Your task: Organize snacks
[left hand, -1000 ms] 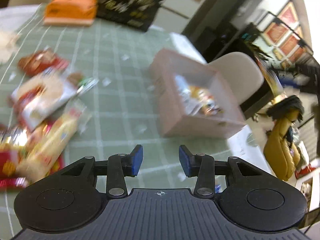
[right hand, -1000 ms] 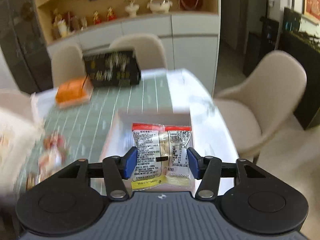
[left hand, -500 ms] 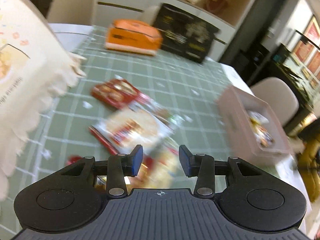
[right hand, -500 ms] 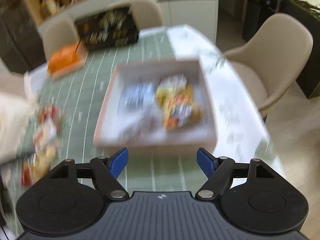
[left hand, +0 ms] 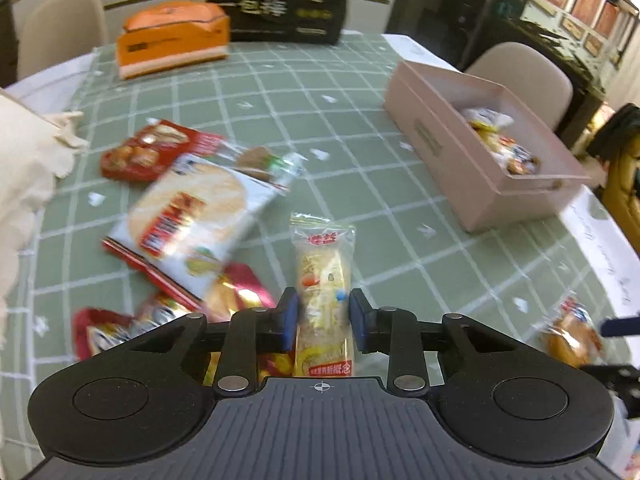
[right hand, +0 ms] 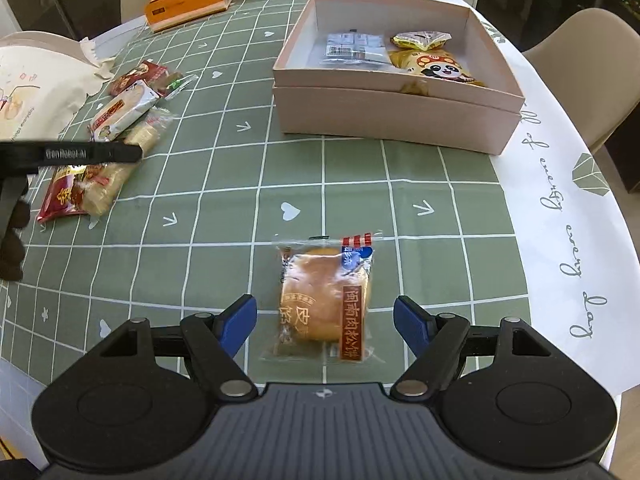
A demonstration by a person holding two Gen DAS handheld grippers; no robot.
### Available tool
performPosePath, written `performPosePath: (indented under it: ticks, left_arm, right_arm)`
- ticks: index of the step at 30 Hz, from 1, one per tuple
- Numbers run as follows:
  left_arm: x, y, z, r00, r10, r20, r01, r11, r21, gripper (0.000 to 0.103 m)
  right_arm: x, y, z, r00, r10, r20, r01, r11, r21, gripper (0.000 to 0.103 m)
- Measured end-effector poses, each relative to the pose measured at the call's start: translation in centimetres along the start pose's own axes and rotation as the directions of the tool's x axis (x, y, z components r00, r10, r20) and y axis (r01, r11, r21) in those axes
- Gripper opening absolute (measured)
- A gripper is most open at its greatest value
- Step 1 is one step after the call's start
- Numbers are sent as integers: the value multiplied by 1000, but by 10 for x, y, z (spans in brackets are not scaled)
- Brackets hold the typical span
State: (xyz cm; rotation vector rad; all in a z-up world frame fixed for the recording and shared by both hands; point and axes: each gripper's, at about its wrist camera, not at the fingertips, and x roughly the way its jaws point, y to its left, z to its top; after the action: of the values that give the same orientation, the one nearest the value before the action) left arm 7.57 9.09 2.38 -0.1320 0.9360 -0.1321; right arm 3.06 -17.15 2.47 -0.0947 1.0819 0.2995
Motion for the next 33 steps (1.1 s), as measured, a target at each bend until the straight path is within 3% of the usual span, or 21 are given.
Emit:
performPosePath:
  ticks: [10,13,16,19,22,24,27,29,33]
  left_arm:
    - [-18,-36,-35,992,-118,-51,121,992,40,32]
    - [-24,-37,-42,981,-176,-79,177,984,9,33]
    - [-39,-24,-43,976,-213,-37,211,976,-47,33]
    - [-55,5,-27,979,-190,69,197,972,-128,33]
    - [-55,44,0,983,-63,173,97,976,-196,33]
    - [-48,76,19,971,18,240,49,962,-268,33]
    - [-19,116,43,973,87,213,-14,946,-325,33]
    - [0,127,48,983,85,163,-30,947,-319,33]
    - [11,103,39,994,52,95,-32,978,-204,33]
  right_arm:
    - [14,2,-1,1000,-29,-7,29,999,33,76]
    - [14,11,1,1000,-13,-1,13,1000,13,77]
    - [13,27,8,1000,4,17,-4,1000,-22,76]
    - [13,45,17,999,-3,34,6,998,-68,76]
    - [12,65,22,999,-1,49,7,992,-124,76]
    - [7,74,21,998,13,58,-4,989,-150,76]
    - [-1,79,18,997,37,66,-26,986,-166,76]
    - [-4,75,15,997,46,61,-35,986,-165,76]
    - [-5,63,9,998,29,47,-21,988,-150,76]
